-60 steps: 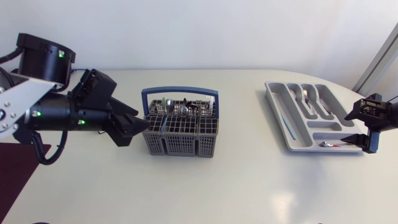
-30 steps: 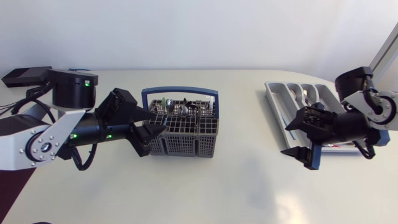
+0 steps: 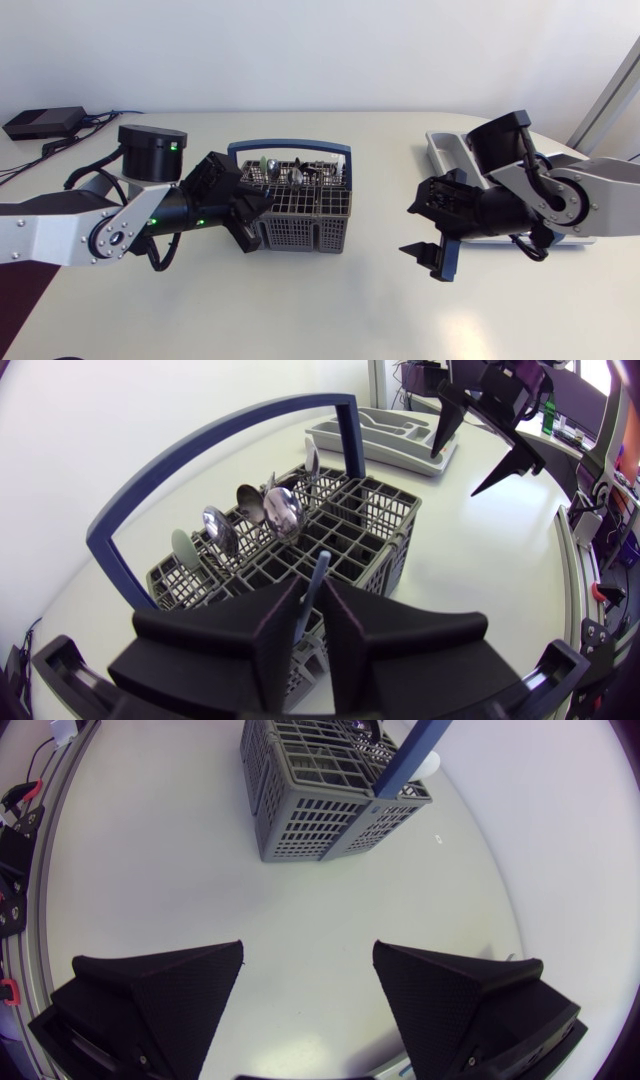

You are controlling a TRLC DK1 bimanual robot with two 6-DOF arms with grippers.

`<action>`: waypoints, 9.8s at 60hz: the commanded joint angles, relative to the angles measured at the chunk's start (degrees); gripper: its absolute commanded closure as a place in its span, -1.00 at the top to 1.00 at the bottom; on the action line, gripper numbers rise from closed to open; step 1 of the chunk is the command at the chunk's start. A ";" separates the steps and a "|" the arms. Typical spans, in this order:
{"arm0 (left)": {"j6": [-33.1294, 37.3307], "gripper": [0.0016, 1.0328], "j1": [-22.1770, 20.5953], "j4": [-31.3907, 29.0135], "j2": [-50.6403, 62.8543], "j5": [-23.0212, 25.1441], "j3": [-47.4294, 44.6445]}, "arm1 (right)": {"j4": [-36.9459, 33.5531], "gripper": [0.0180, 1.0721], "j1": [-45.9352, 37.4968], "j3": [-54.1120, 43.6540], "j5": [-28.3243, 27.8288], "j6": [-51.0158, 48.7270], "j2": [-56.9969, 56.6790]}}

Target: Transfer all utensils from the basket to the drawer tray.

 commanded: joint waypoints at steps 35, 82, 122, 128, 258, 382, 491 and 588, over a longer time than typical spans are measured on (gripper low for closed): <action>-8.22 -0.93 0.66 -5.15 -10.77 0.49 7.27 | 3.59 0.78 13.35 0.81 1.91 12.52 -2.69; -32.39 -0.93 3.91 -16.14 -10.68 16.04 22.83 | 2.80 0.70 20.91 20.58 -6.44 33.27 3.20; -41.88 -0.93 -0.13 -15.52 -3.39 20.52 28.37 | 2.28 -0.22 16.26 25.85 -18.39 41.35 7.94; -42.15 -0.93 -0.13 -15.52 -3.21 20.52 28.72 | 2.28 -0.49 16.34 26.21 -18.83 41.44 8.30; -1.01 0.34 -2.42 -23.08 -13.06 -3.65 3.32 | -0.98 0.09 -32.61 28.23 -4.85 32.39 36.60; 6.90 0.36 8.83 -2.78 1.01 9.63 -1.34 | 40.95 0.54 24.52 5.11 8.86 36.87 20.51; 6.46 0.36 9.27 1.18 2.68 10.15 -4.59 | 47.19 -0.43 26.27 11.70 13.08 45.75 26.14; 6.37 0.36 7.42 1.00 2.94 10.07 -5.03 | 47.36 -0.89 23.37 9.51 -0.63 49.61 18.67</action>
